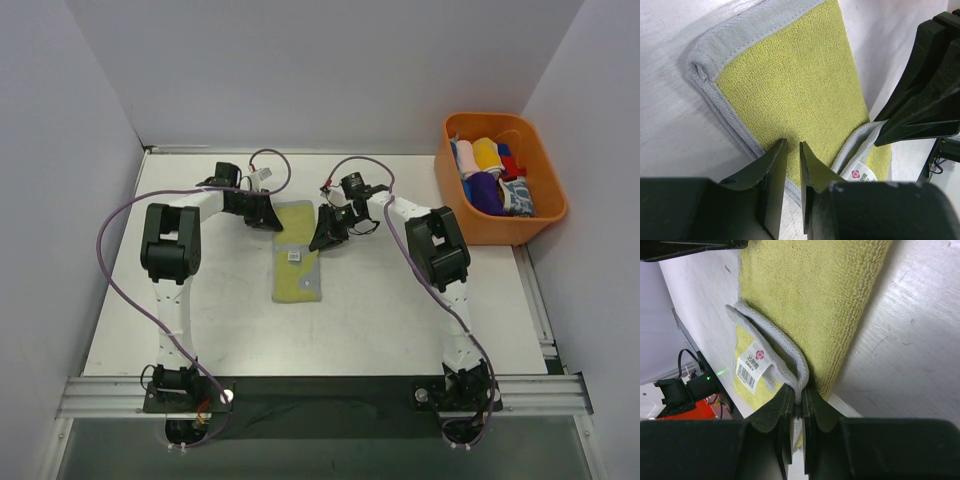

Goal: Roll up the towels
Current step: Fold the towel

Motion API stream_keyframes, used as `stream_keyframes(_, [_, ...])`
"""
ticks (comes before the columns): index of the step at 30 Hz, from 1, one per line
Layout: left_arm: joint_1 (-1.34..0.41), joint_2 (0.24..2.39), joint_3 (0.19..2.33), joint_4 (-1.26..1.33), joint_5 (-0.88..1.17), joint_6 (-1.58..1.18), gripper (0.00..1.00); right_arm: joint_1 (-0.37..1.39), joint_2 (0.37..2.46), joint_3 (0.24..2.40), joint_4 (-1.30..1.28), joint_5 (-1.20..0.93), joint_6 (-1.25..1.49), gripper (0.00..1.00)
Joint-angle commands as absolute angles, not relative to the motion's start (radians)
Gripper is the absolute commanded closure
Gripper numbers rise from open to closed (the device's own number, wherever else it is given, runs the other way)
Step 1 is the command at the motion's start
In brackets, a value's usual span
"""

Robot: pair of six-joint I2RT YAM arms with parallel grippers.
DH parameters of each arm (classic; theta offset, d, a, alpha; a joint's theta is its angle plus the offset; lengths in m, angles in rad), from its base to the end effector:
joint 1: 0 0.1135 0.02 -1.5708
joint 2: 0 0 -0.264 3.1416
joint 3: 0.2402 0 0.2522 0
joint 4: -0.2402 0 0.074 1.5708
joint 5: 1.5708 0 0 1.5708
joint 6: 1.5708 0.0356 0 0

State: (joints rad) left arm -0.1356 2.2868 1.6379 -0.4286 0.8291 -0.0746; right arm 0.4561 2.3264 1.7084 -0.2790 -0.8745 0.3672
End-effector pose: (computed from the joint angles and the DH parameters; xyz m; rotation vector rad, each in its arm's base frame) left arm 0.4633 -0.0897 0.1261 0.3540 2.4968 -1.1631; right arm 0.4331 0.2429 0.1370 -0.5213 2.4855 1.4248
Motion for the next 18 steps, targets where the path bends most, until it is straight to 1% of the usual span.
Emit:
stream_keyframes(1, [-0.144, 2.287, 1.632, -0.426, 0.802, -0.058, 0.72, 0.453, 2.252, 1.701, -0.276, -0.917, 0.373, 0.95])
stream_keyframes(3, [-0.149, 2.287, 1.634, -0.426, 0.805, -0.058, 0.71, 0.456, 2.258, 1.703, -0.278, -0.916, 0.371, 0.91])
stream_keyframes(5, [-0.147, 2.28, 1.632, -0.428, 0.818, -0.051, 0.67, 0.457, 2.27, 1.704, -0.278, -0.911, 0.368, 0.88])
stream_keyframes(7, [-0.147, 2.252, 1.623, -0.428, 0.844, -0.037, 0.63, 0.456, 2.281, 1.707, -0.279, -0.896, 0.367, 0.79])
stream_keyframes(8, [-0.146, 2.237, 1.614, -0.42, 0.854, -0.035, 0.59, 0.454, 2.287, 1.706, -0.281, -0.891, 0.362, 0.73])
stream_keyframes(10, [-0.135, 2.175, 1.586, -0.39, 0.9, -0.046, 0.56, 0.446, 2.287, 1.709, -0.285, -0.887, 0.364, 0.69])
stream_keyframes(11, [-0.13, 2.152, 1.58, -0.382, 0.923, -0.049, 0.54, 0.445, 2.281, 1.709, -0.302, -0.89, 0.357, 0.62])
stream_keyframes(13, [-0.115, 2.068, 1.569, -0.385, 0.949, -0.025, 0.52, 0.431, 2.244, 1.712, -0.322, -0.899, 0.351, 0.53])
stream_keyframes(15, [-0.103, 1.967, 1.551, -0.429, 0.95, 0.036, 0.51, 0.422, 2.183, 1.704, -0.342, -0.902, 0.325, 0.39])
stream_keyframes(16, [-0.1, 1.932, 1.545, -0.458, 0.937, 0.134, 0.5, 0.417, 2.163, 1.694, -0.348, -0.899, 0.312, 0.35])
stream_keyframes(18, [-0.094, 1.822, 1.494, -0.538, 0.879, 0.249, 0.5, 0.411, 2.108, 1.678, -0.376, -0.887, 0.285, 0.34])
